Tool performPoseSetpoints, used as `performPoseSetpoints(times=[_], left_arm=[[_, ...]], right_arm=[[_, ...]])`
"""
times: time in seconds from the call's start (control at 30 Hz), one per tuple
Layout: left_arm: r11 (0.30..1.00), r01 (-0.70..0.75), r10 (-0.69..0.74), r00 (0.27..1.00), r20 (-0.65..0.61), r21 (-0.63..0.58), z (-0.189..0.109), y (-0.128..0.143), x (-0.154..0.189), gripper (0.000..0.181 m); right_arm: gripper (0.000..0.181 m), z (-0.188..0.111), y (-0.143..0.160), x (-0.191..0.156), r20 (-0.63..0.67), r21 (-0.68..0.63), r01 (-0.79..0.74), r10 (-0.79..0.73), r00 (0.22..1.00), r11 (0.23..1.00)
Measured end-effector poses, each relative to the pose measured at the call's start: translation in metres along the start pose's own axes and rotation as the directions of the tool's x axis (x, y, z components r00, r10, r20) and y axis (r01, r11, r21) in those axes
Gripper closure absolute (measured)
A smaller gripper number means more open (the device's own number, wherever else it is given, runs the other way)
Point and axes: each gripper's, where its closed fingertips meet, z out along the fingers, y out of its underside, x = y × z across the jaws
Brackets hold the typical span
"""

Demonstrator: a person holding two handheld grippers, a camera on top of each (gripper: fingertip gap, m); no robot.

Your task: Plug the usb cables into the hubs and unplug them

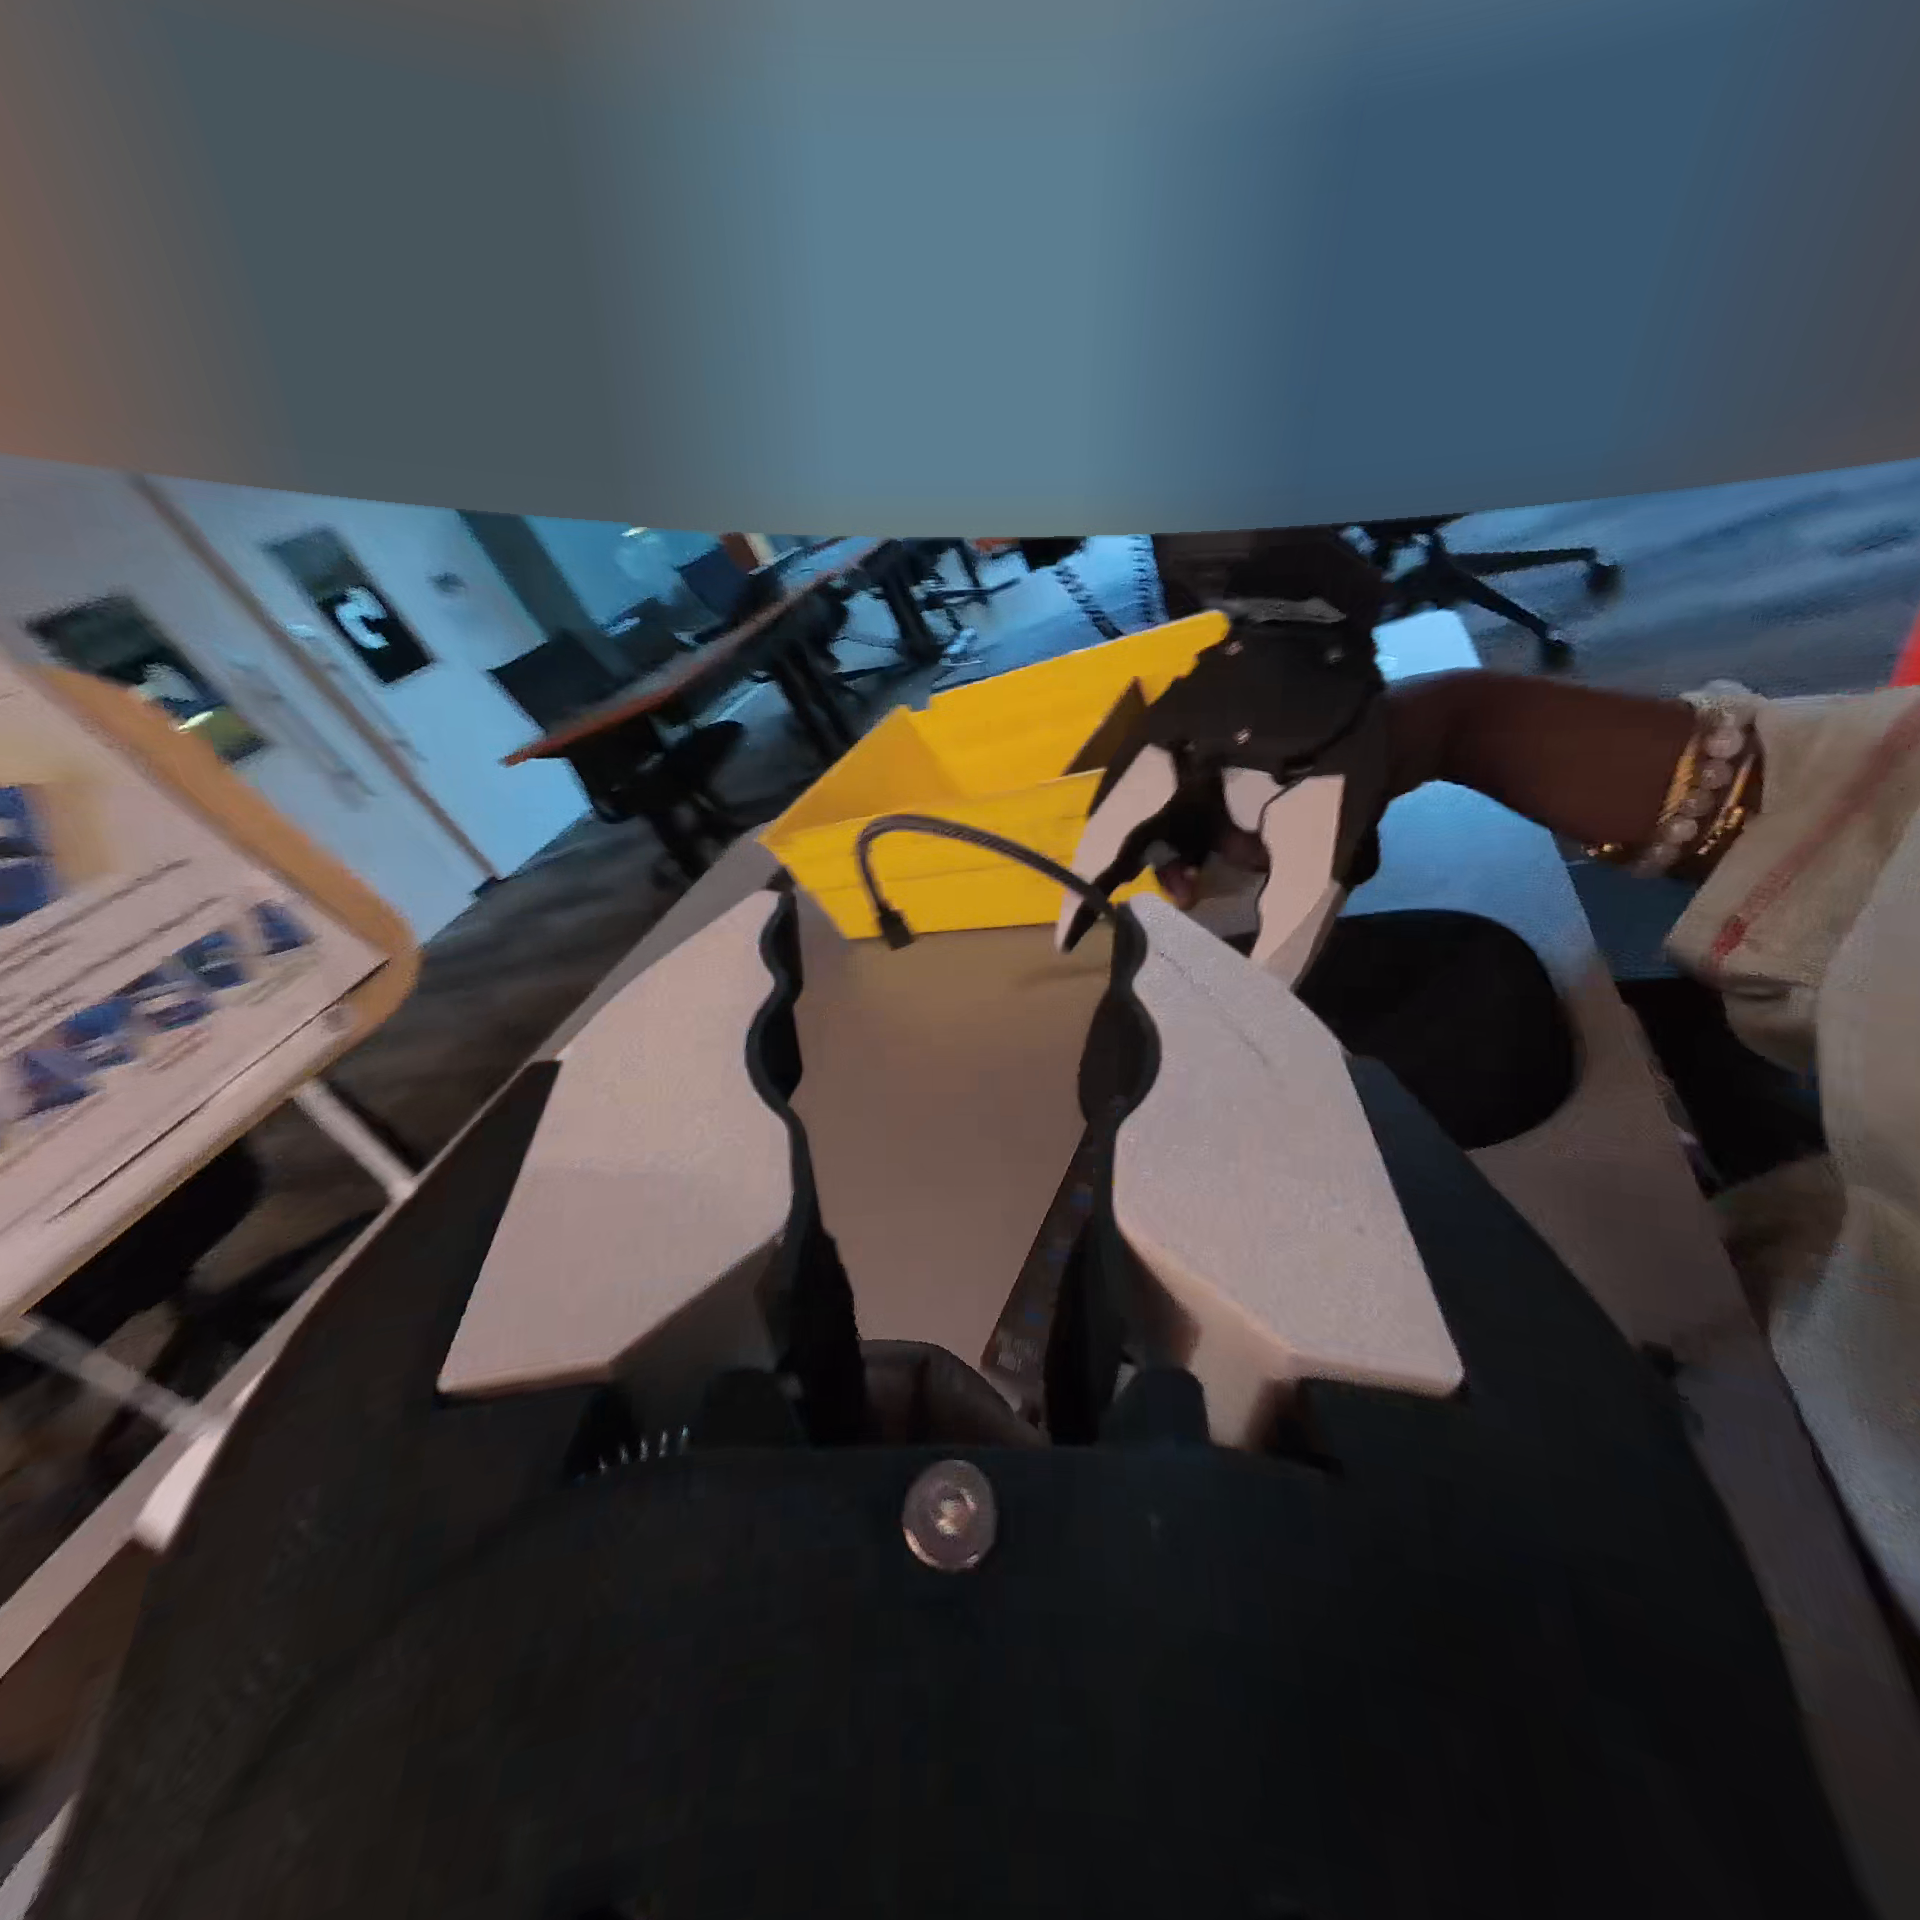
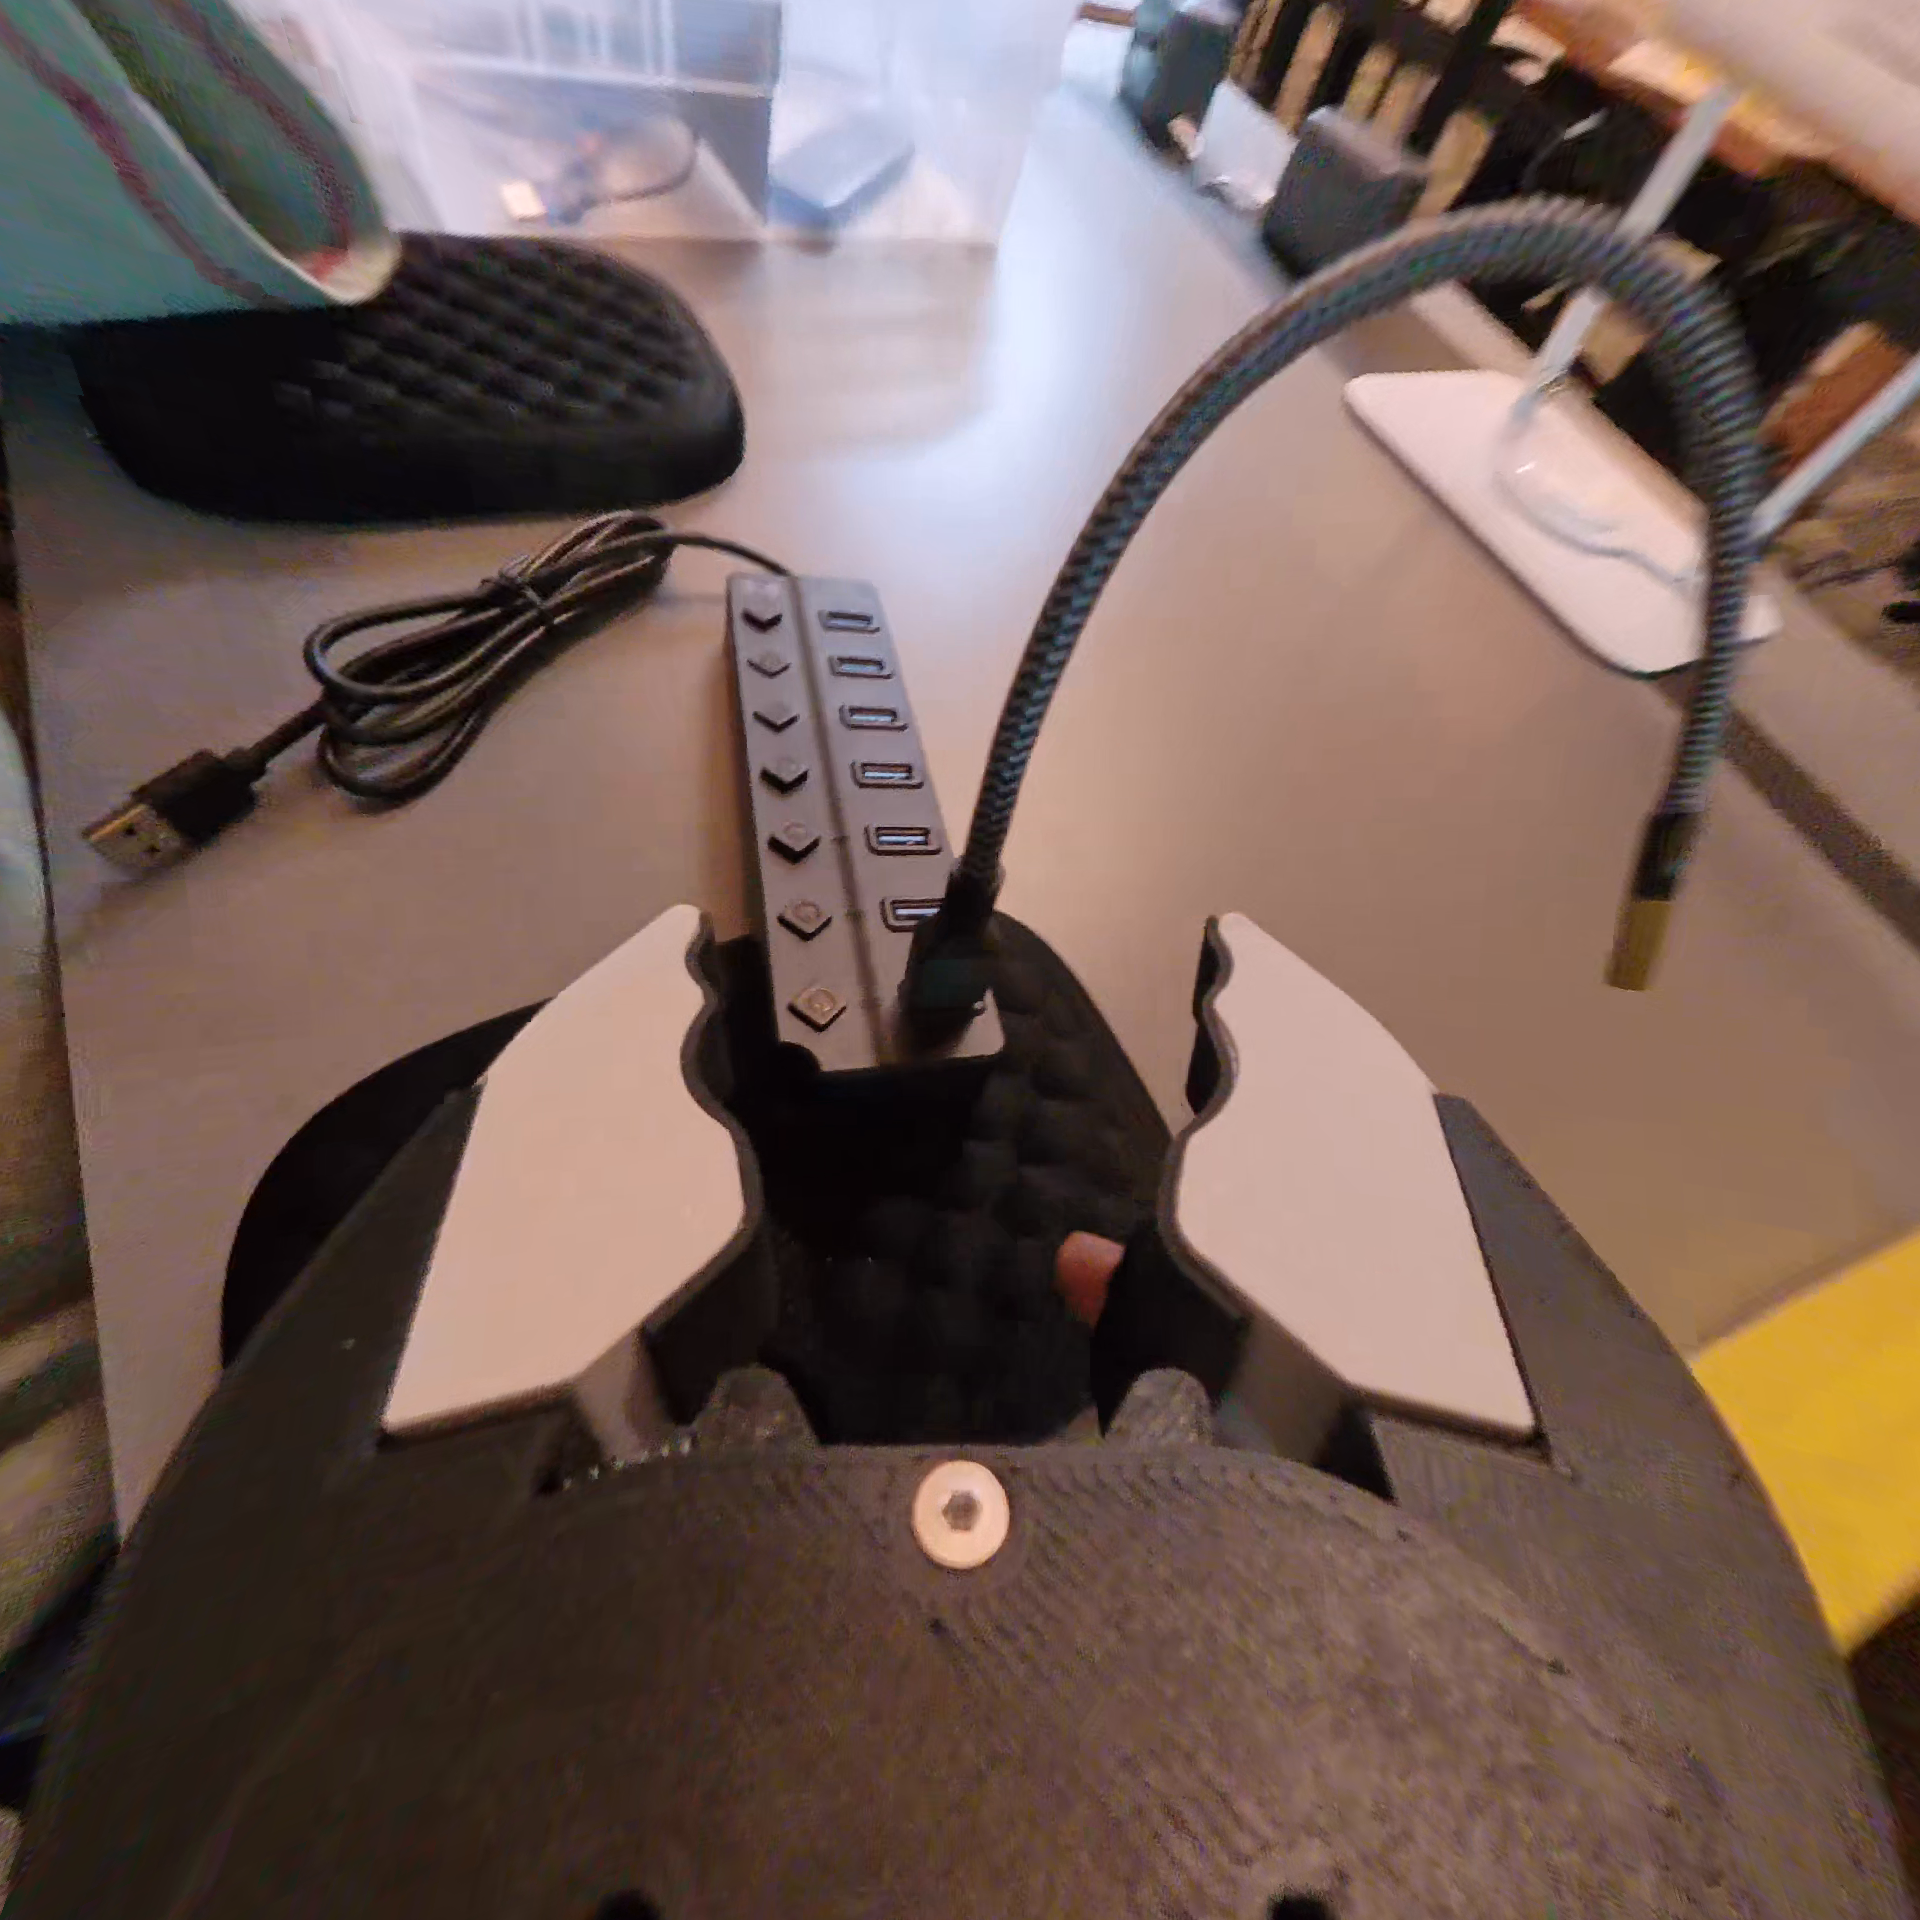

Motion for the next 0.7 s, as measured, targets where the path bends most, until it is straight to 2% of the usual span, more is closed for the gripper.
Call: performPoseSetpoints(times=[0.07, 0.13, 0.23, 0.3, 0.37, 0.47, 0.7], left_arm=[[0.999, 0.001, 0.002, 0.995, 0.100, -0.034, -0.039, -0.001, -0.015, 0.124], [0.996, -0.006, 0.027, 0.968, 0.251, -0.084, -0.084, 0.000, -0.039, 0.125], [0.975, 0.080, 0.013, 0.912, 0.410, -0.208, -0.154, 0.016, -0.064, 0.129], [0.933, 0.155, 0.045, 0.846, 0.532, -0.326, -0.201, 0.037, -0.080, 0.132], [0.851, 0.287, 0.038, 0.801, 0.598, -0.439, -0.238, 0.062, -0.085, 0.133], [0.718, 0.431, 0.020, 0.772, 0.636, -0.547, -0.270, 0.100, -0.085, 0.135], [0.468, 0.577, 0.022, 0.749, 0.662, -0.669, -0.293, 0.164, -0.092, 0.138]], right_arm=[[0.091, -0.014, -0.009, 0.005, -0.068, 0.034, 0.006, -0.004, 0.998, 0.999], [0.090, -0.028, -0.025, 0.007, -0.131, 0.102, 0.045, -0.032, 0.991, 0.994], [0.098, -0.048, -0.054, 0.006, -0.195, 0.202, 0.120, -0.080, 0.977, 0.972], [0.104, -0.056, -0.068, 0.001, -0.206, 0.246, 0.161, -0.111, 0.972, 0.956], [0.108, -0.061, -0.079, -0.004, -0.215, 0.268, 0.194, -0.138, 0.967, 0.944], [0.114, -0.064, -0.088, -0.009, -0.225, 0.285, 0.231, -0.169, 0.960, 0.930], [0.116, -0.058, -0.087, -0.011, -0.225, 0.231, 0.250, -0.198, 0.954, 0.940]])
